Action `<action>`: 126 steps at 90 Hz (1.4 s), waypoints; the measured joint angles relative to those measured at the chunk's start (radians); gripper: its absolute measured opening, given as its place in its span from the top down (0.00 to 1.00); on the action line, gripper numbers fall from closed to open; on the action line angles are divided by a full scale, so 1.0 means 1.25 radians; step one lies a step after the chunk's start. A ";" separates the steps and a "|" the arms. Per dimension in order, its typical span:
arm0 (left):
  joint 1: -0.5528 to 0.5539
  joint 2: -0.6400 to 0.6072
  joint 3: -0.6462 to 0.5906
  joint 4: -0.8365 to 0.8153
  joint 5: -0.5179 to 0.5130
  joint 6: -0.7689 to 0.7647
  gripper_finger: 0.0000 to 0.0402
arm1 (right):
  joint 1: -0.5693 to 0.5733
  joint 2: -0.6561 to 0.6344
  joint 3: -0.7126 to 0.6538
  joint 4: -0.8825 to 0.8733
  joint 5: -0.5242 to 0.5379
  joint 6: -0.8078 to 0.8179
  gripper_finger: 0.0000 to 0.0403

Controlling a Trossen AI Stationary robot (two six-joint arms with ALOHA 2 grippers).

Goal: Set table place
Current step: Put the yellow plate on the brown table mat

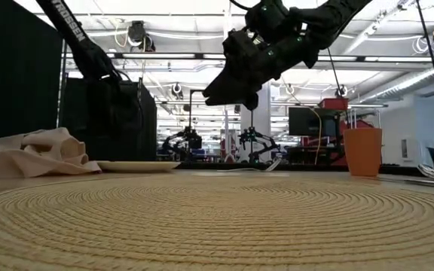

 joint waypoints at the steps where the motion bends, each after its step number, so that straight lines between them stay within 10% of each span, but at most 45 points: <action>1: 0.000 0.002 0.000 0.000 0.004 0.000 0.50 | 0.000 0.000 0.000 0.000 0.000 0.000 0.65; 26: -0.010 0.017 0.000 -0.002 0.141 0.001 0.50 | 0.000 0.000 0.000 0.005 0.011 -0.035 0.65; 101: -0.121 0.016 0.000 0.055 0.127 -0.006 0.50 | 0.000 0.001 0.000 0.011 0.089 -0.023 0.65; 126: -0.132 0.016 0.000 0.055 0.128 -0.007 0.68 | 0.000 0.001 0.000 0.007 0.089 -0.023 0.65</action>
